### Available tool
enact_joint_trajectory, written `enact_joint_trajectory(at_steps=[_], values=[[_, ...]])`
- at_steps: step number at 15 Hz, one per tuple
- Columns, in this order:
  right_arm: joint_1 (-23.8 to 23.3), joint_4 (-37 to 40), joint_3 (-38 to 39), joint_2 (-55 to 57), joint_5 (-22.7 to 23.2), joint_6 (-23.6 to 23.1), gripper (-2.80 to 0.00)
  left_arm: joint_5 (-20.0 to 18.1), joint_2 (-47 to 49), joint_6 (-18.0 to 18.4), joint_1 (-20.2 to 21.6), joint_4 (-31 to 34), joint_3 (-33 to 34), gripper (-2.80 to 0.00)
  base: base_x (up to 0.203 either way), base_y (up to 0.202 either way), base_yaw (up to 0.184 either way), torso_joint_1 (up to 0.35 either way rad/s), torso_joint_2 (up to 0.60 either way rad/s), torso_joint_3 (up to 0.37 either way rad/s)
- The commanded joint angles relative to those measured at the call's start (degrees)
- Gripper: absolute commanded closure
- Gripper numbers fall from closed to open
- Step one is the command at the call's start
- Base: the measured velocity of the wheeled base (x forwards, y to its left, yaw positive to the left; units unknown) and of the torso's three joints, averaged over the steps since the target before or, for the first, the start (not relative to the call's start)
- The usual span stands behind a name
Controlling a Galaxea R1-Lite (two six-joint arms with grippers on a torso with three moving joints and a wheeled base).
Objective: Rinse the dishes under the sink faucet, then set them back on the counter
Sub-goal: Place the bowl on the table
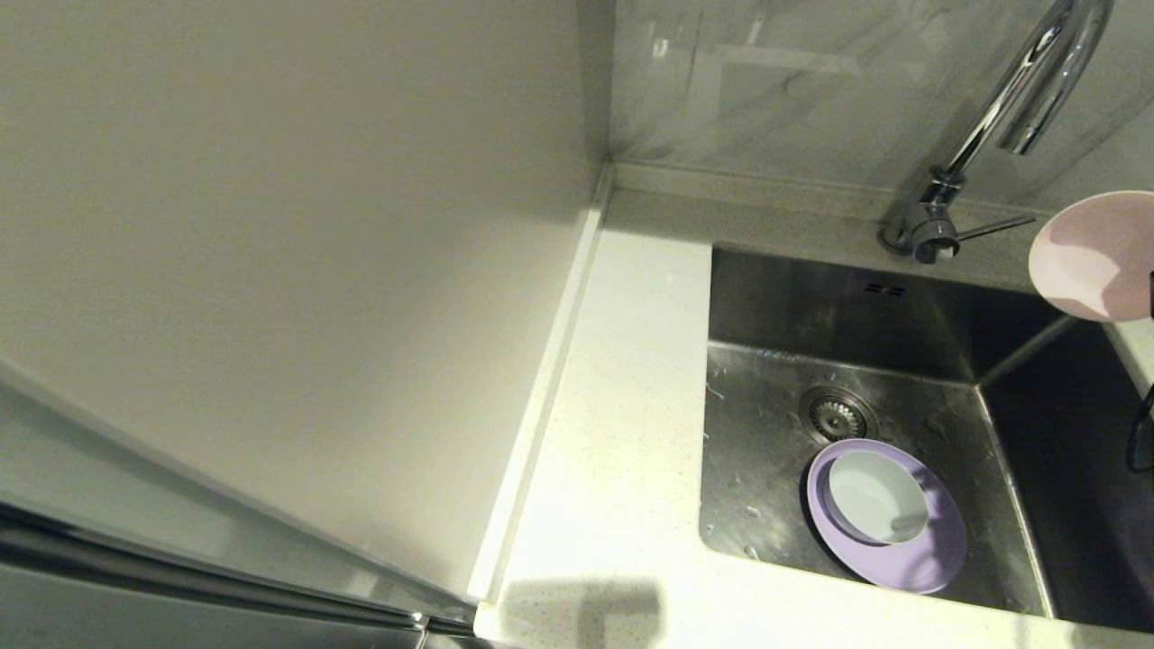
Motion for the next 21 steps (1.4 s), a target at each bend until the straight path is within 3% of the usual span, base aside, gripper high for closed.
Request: enact_joint_trajectory(at_steps=[1,9,15,21], values=[[0.1,-6.7,-0.7,0.2,1.6,-5.4,0.00,0.0,0.0,0.0,0.0,0.0,0.2,0.00,0.000,0.000,0.000,0.000,0.00,0.000],[-2.4,-26.0,-9.8,5.8,1.5,-13.7,0.00,0.0,0.0,0.1,0.0,0.0,0.2,0.00,0.000,0.000,0.000,0.000,0.00,0.000],[-8.4,-26.3,-10.3,1.0,1.2,-16.1,0.00,0.0,0.0,0.0,0.0,0.0,0.2,0.00,0.000,0.000,0.000,0.000,0.00,0.000],[-8.6,-26.3,-4.4,-3.2,1.3,-15.8,0.00,0.0,0.0,0.0,0.0,0.0,0.1,0.00,0.000,0.000,0.000,0.000,0.00,0.000]])
